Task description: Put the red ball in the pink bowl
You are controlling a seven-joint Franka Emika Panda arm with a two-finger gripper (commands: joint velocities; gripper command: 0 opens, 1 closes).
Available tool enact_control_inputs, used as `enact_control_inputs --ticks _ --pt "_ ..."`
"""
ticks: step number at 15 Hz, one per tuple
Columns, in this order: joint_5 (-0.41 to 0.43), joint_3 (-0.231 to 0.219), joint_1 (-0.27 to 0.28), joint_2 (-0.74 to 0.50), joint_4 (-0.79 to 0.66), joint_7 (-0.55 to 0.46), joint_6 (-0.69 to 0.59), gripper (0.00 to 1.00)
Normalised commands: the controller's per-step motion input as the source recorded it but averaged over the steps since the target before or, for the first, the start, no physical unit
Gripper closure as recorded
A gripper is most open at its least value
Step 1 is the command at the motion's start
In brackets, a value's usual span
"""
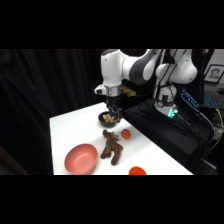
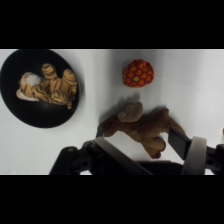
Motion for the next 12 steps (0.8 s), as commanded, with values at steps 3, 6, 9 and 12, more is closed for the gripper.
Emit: enact_control_inputs --ticks 3,6,9,12 --pt "0.057 0.037 0.026 -0.13 -0.29 0.08 0.31 0.00" --pt "0.031 0.030 0.027 -0.06 -0.25 0.12 0.32 0.00" --pt "0.069 0.023 0.024 0.02 -0.18 0.08 0.29 0.00" --pt "0.107 0.021 0.025 0.14 -0.09 0.03 0.30 0.00"
